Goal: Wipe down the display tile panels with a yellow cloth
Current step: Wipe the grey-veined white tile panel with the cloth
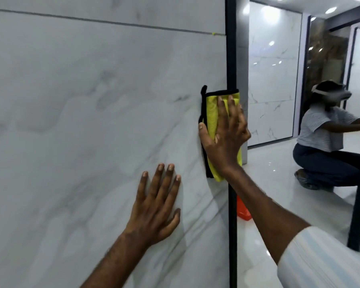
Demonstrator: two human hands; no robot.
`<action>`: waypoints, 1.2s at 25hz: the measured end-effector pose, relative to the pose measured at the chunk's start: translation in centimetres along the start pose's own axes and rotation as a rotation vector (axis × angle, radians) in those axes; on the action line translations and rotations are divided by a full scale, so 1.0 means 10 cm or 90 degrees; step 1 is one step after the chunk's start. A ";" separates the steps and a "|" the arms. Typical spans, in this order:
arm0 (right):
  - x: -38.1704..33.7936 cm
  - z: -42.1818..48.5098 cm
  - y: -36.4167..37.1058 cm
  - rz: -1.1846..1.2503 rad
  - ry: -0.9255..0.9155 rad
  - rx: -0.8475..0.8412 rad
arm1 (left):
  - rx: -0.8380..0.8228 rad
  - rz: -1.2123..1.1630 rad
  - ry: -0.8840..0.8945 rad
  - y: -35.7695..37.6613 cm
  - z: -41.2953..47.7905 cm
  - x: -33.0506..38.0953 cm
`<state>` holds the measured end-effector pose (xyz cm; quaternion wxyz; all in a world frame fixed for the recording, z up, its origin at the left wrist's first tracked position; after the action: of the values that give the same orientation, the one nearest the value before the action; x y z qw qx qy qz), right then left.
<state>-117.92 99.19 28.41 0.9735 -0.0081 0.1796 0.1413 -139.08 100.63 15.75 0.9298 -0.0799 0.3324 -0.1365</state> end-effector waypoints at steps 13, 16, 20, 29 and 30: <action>1.00 -2.81 -0.08 -0.017 0.210 -0.007 | -0.089 0.000 0.182 0.24 -1.35 0.66; 1.18 -3.48 -0.13 0.024 0.358 -0.026 | -0.058 0.027 0.150 0.28 -1.36 0.71; 1.51 -4.57 -0.23 0.086 0.770 -0.008 | -0.041 0.059 0.153 0.35 -1.40 0.75; 1.58 -5.48 -0.12 0.633 1.241 0.230 | -0.052 0.095 0.158 0.33 -1.39 0.76; 1.49 -5.55 -0.07 0.671 1.281 0.170 | -0.056 0.089 0.159 0.33 -1.38 0.76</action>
<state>-123.68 98.86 -28.79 0.2015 0.0620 0.8722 0.4413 -141.66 100.69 -0.16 0.8839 -0.0796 0.4562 -0.0656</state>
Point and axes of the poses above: each hand's wrist, its own z-axis towards the middle knuckle, its own y-axis out of the palm, x = y × z, the point moved 6 cm from there along z, towards the middle knuckle, and after that the axes turned 11 degrees about z, right-handed, at the moved point
